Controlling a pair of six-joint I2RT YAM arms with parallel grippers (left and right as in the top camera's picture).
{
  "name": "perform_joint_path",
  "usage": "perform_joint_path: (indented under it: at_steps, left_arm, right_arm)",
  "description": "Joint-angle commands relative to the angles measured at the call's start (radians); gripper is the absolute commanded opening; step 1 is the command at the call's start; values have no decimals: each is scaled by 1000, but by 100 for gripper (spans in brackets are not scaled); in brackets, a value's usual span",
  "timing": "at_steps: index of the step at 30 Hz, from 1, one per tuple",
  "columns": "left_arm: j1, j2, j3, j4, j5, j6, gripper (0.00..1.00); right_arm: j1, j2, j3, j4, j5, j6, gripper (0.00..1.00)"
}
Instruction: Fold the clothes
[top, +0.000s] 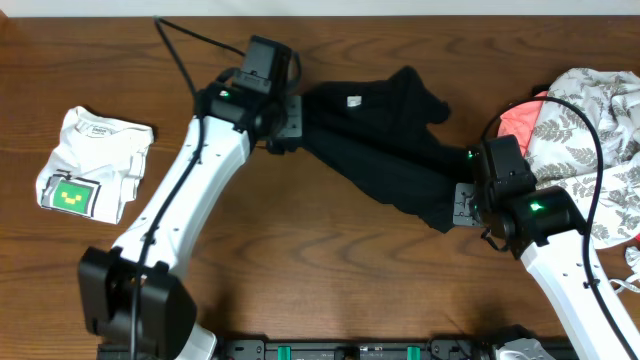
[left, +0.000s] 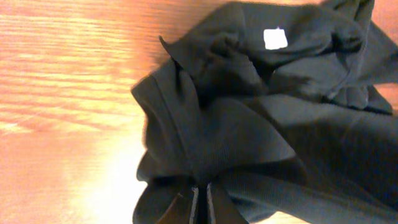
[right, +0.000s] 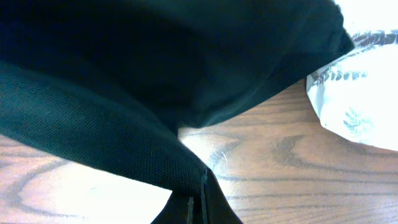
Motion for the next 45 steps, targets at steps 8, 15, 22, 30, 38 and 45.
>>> perform_joint_path:
  at_steps: [8,15,22,30,38,45]
  left_arm:
    - [99,-235,8,-4,-127,32,6]
    - [111,-438,21,12,-127,46,6]
    - [111,-629,24,40,-127,47,6]
    - [111,-740,24,8,-124,31,6]
    - [110,-634,23,-167,143,-2,6]
    - [90,-440,23,-177,341,2,44]
  right_arm:
    - [-8,-3,209,35,101,-87,1]
    - [-8,-3,468,6,145,-154,1]
    - [-7,-4,630,-84,192,-188,1]
    - [-7,-3,745,-175,204,-195,1]
    - [-7,36,743,-223,201,-195,1]
    - [-6,85,743,-224,194,-195,1]
